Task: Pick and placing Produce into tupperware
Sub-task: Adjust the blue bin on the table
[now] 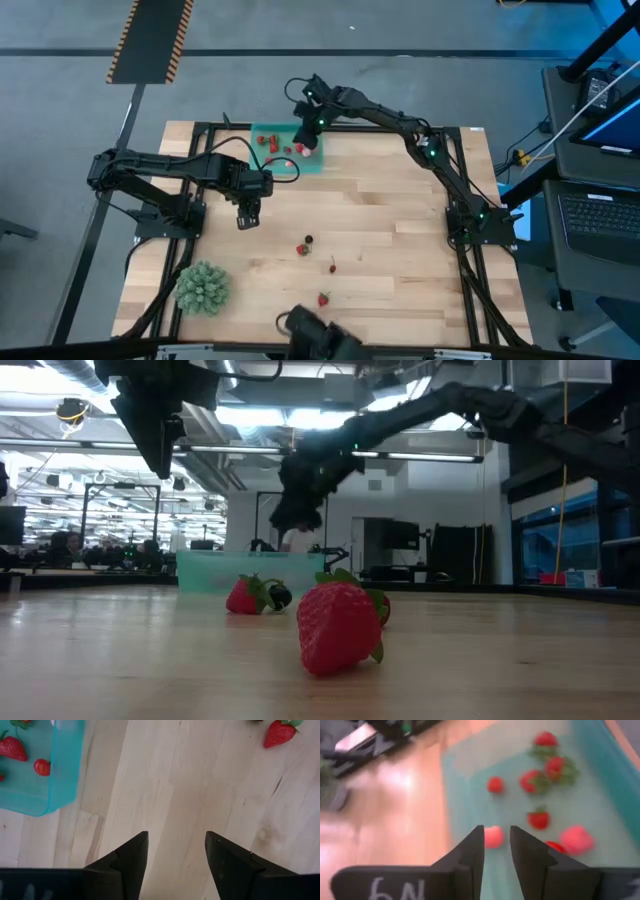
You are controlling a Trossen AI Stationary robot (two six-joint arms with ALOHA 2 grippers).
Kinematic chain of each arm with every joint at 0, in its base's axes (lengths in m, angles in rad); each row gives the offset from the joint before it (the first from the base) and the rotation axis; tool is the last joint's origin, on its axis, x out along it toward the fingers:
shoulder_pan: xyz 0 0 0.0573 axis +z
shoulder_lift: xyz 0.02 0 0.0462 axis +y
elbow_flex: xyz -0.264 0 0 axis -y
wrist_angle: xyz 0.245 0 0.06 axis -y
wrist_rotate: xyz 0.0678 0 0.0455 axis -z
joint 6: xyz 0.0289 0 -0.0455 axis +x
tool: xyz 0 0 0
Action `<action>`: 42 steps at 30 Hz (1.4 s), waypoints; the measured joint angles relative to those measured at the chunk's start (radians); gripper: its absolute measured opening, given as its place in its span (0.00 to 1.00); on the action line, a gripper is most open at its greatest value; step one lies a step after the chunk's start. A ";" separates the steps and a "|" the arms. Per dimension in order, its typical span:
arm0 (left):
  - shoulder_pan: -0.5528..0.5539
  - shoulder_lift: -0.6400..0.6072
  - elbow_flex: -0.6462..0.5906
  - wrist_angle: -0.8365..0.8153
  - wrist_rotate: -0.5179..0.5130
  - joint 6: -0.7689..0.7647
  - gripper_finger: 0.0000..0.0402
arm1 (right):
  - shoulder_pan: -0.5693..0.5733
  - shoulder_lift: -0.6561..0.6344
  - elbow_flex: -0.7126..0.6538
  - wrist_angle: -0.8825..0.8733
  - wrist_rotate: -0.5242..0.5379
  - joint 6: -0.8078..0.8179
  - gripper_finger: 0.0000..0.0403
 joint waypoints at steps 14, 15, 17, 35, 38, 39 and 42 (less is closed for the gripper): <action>-0.006 -0.031 0.000 -0.135 0.098 0.000 0.47 | 0.224 -0.062 -0.018 -0.167 0.045 -0.177 0.24; -0.006 -0.041 0.000 -0.135 0.098 0.000 0.47 | 0.230 -0.062 -0.018 -0.192 0.046 -0.182 0.24; -0.006 -0.072 0.000 -0.136 0.099 0.001 0.47 | 0.237 -0.072 -0.016 -0.249 0.050 -0.200 0.24; 0.030 -0.286 -0.315 0.326 -0.014 -0.024 0.47 | 0.319 -0.486 -0.019 -0.632 0.566 -0.014 0.24; 0.068 -0.253 -0.401 0.483 -0.030 0.017 0.47 | 0.388 -0.617 -0.018 -0.629 0.700 0.039 0.24; 0.085 -0.239 -0.421 0.529 -0.030 0.043 0.47 | 0.412 -0.656 -0.018 -0.625 0.732 0.057 0.24; 0.150 -0.182 -0.441 0.672 -0.017 0.078 0.47 | 0.486 -0.762 -0.018 -0.618 0.789 0.100 0.24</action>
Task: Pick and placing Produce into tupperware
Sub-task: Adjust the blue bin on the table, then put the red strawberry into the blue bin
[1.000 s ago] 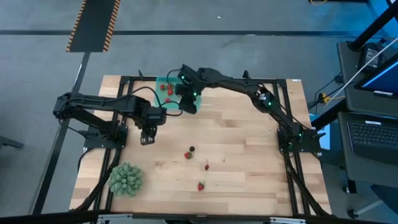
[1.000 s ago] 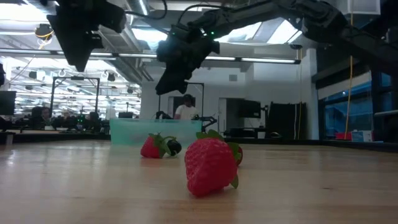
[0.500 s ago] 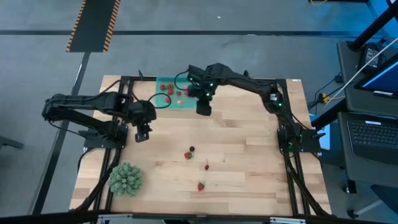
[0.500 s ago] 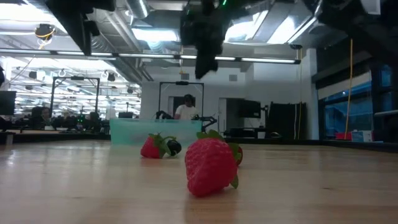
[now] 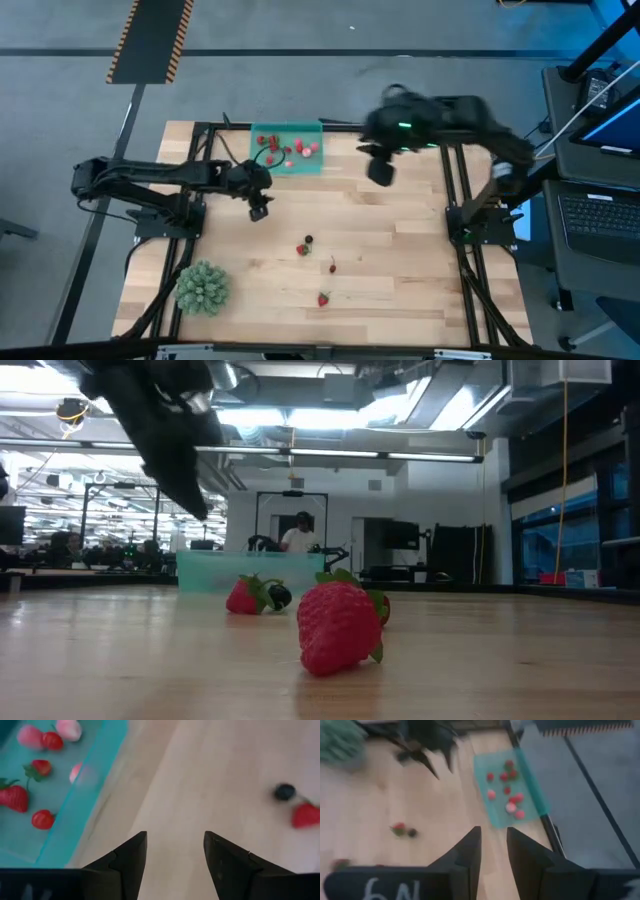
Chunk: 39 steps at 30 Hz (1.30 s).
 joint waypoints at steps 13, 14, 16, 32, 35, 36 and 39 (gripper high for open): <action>0.262 0.351 0.085 0.107 0.092 0.082 0.47 | 0.177 -0.179 0.000 -0.039 0.024 0.058 0.24; 0.273 0.371 0.093 0.113 0.090 0.083 0.47 | 0.179 -0.180 0.000 -0.043 0.024 0.052 0.24; 0.291 0.402 0.112 0.121 0.088 0.085 0.47 | 0.184 -0.182 0.000 -0.051 0.032 0.039 0.24; 0.320 0.463 0.169 0.110 0.053 0.134 0.47 | 0.186 -0.181 -0.001 -0.096 0.052 0.036 0.24; 0.305 0.463 0.169 0.111 0.088 0.135 0.47 | 0.186 -0.181 -0.001 -0.100 0.052 0.038 0.24; 0.298 0.459 0.169 0.111 0.097 0.135 0.47 | 0.186 -0.181 -0.001 -0.103 0.052 0.041 0.24; 0.273 0.433 0.178 0.102 0.104 0.147 0.47 | 0.186 -0.181 -0.001 -0.114 0.052 0.058 0.24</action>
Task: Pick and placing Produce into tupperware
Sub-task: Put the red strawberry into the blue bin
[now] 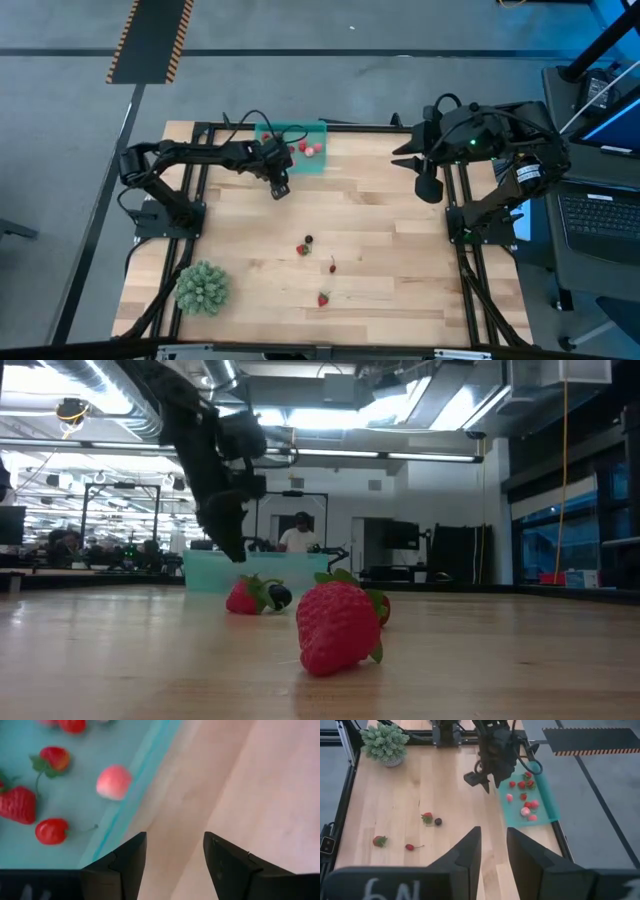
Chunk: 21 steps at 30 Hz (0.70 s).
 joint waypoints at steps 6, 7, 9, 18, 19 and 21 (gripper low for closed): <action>-0.052 -0.095 0.088 -0.169 -0.039 0.002 0.47 | 0.004 -0.002 -0.039 -0.007 0.016 0.024 0.24; -0.063 -0.110 0.104 -0.209 -0.042 -0.007 0.47 | 0.007 -0.005 -0.064 -0.007 0.030 0.029 0.24; -0.092 -0.148 0.132 -0.282 -0.036 -0.028 0.47 | 0.016 -0.009 -0.132 -0.003 0.049 0.030 0.24; -0.261 -0.329 0.174 -0.571 0.049 -0.244 0.47 | 0.040 -0.013 -0.534 0.142 0.032 0.005 0.24; -0.284 -0.344 0.171 -0.570 0.048 -0.271 0.47 | 0.040 -0.013 -0.579 0.192 0.014 0.004 0.24; -0.326 -0.366 0.165 -0.561 0.045 -0.317 0.47 | 0.040 -0.013 -0.666 0.292 -0.034 -0.006 0.24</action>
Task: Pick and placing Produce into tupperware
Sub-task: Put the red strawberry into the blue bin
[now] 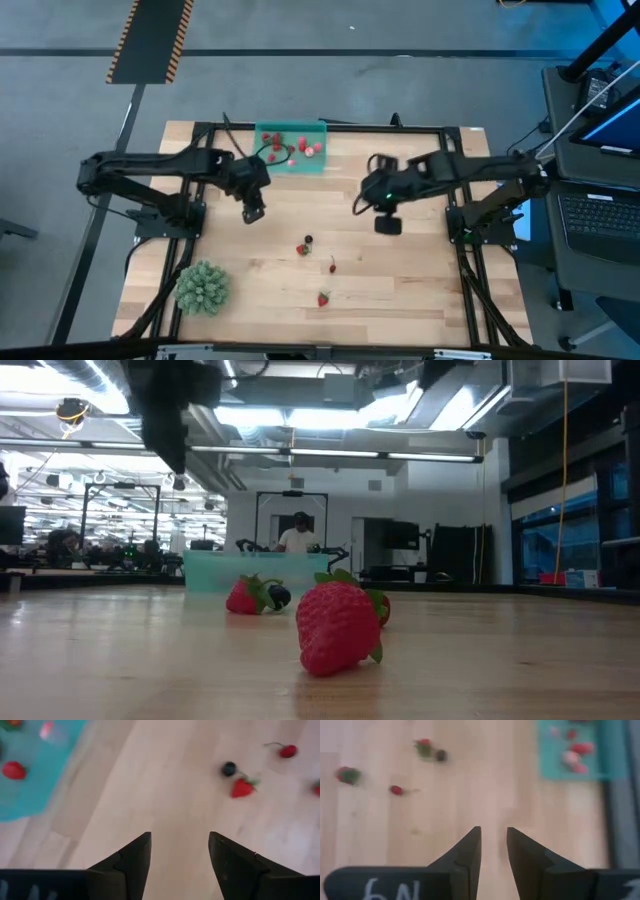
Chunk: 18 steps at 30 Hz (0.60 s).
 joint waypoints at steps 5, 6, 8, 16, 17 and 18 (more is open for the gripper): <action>-0.110 -0.016 -0.002 0.001 -0.006 -0.045 0.47 | 0.007 0.000 -0.201 0.197 -0.134 -0.073 0.24; -0.130 -0.017 -0.002 0.002 -0.008 -0.045 0.47 | 0.008 0.000 -0.237 0.226 -0.140 -0.090 0.24; -0.170 -0.017 -0.002 0.004 -0.017 -0.045 0.47 | 0.008 0.000 -0.310 0.282 -0.142 -0.107 0.24; -0.272 -0.017 -0.002 0.006 -0.132 -0.046 0.47 | 0.008 0.000 -0.575 0.713 -0.147 -0.013 0.24; -0.276 -0.017 -0.002 0.007 -0.133 -0.046 0.47 | 0.008 0.000 -0.603 0.768 -0.148 -0.014 0.24; -0.278 -0.017 -0.002 0.010 -0.133 -0.046 0.47 | 0.008 0.000 -0.627 0.816 -0.148 -0.016 0.24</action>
